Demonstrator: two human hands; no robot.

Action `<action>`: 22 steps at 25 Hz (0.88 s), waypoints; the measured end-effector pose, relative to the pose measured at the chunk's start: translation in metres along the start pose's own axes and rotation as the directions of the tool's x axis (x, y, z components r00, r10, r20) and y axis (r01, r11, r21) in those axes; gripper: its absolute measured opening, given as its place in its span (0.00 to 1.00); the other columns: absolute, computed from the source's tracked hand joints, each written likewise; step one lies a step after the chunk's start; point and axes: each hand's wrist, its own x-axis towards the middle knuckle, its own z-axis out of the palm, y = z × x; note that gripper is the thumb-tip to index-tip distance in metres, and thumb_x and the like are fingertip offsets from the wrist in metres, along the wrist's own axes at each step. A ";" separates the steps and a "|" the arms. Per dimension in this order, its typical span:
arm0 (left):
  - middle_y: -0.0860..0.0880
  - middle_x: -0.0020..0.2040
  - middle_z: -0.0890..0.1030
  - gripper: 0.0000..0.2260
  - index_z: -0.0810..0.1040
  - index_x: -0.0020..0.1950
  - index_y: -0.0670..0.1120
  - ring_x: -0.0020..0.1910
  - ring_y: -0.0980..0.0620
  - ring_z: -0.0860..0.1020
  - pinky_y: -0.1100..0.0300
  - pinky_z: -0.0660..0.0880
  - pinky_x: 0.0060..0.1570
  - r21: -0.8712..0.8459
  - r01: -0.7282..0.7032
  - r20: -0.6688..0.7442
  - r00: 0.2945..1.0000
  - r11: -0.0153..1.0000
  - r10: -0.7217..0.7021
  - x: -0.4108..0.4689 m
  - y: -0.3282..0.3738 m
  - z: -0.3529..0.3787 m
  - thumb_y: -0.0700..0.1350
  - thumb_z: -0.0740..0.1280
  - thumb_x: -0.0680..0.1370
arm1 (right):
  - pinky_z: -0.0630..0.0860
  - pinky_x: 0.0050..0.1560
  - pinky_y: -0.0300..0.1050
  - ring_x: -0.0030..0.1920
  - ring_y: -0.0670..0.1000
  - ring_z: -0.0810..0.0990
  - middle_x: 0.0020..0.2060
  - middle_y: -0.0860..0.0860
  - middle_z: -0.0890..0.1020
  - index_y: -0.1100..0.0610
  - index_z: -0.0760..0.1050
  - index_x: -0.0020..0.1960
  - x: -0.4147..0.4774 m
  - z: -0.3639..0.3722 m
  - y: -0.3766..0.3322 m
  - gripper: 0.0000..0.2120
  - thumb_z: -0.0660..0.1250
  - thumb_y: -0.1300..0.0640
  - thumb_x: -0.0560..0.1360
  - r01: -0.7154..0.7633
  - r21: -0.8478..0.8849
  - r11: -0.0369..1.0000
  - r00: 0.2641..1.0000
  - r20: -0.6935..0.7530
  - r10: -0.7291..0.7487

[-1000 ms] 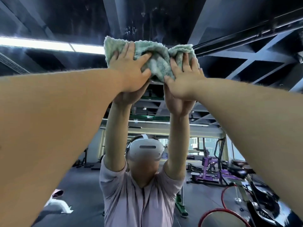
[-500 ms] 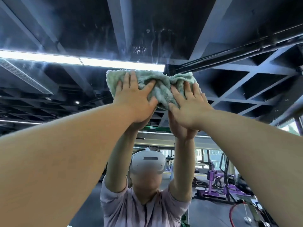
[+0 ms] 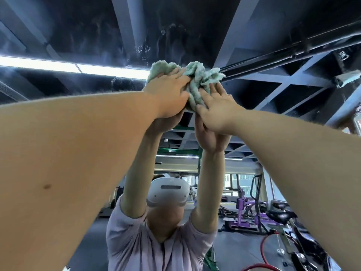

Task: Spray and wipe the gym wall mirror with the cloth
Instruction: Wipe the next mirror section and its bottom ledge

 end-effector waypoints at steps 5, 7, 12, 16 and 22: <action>0.45 0.80 0.45 0.24 0.55 0.78 0.54 0.78 0.45 0.45 0.45 0.48 0.75 0.083 0.114 0.067 0.991 0.990 -0.119 -0.038 0.017 0.014 0.54 0.51 0.81 | 0.42 0.76 0.53 0.77 0.53 0.37 0.79 0.52 0.42 0.51 0.43 0.79 -0.009 0.010 0.000 0.28 0.46 0.48 0.82 -0.022 -0.008 1.000 0.999 -0.033 0.021; 0.42 0.79 0.37 0.27 0.48 0.78 0.62 0.77 0.43 0.37 0.42 0.41 0.74 0.091 0.235 0.141 0.959 0.968 -0.246 -0.041 0.014 0.009 0.62 0.50 0.80 | 0.42 0.76 0.53 0.77 0.52 0.36 0.79 0.51 0.41 0.50 0.42 0.79 -0.007 0.008 0.000 0.28 0.46 0.48 0.82 -0.024 -0.008 1.000 0.999 -0.021 0.024; 0.42 0.77 0.32 0.29 0.45 0.76 0.67 0.77 0.43 0.34 0.40 0.39 0.73 0.106 0.300 0.204 0.926 0.948 -0.316 -0.023 -0.021 -0.011 0.67 0.50 0.77 | 0.39 0.75 0.52 0.77 0.52 0.35 0.78 0.51 0.39 0.45 0.38 0.78 0.004 0.003 -0.005 0.28 0.45 0.45 0.83 -0.056 -0.028 0.998 0.998 -0.005 0.055; 0.44 0.78 0.36 0.28 0.46 0.75 0.70 0.77 0.44 0.37 0.39 0.40 0.74 0.149 0.277 0.144 0.944 0.949 -0.298 0.028 -0.059 -0.026 0.68 0.49 0.75 | 0.39 0.75 0.54 0.77 0.54 0.35 0.78 0.51 0.38 0.45 0.39 0.79 0.059 -0.021 -0.011 0.27 0.45 0.45 0.83 -0.060 -0.015 0.998 0.998 -0.020 0.060; 0.49 0.80 0.44 0.26 0.52 0.76 0.66 0.78 0.49 0.44 0.45 0.44 0.75 0.086 0.227 0.072 0.970 0.970 -0.233 0.071 -0.091 -0.043 0.60 0.52 0.78 | 0.39 0.75 0.54 0.77 0.54 0.35 0.78 0.51 0.38 0.46 0.40 0.79 0.115 -0.048 -0.012 0.28 0.46 0.46 0.83 -0.040 -0.007 0.999 0.999 0.000 0.040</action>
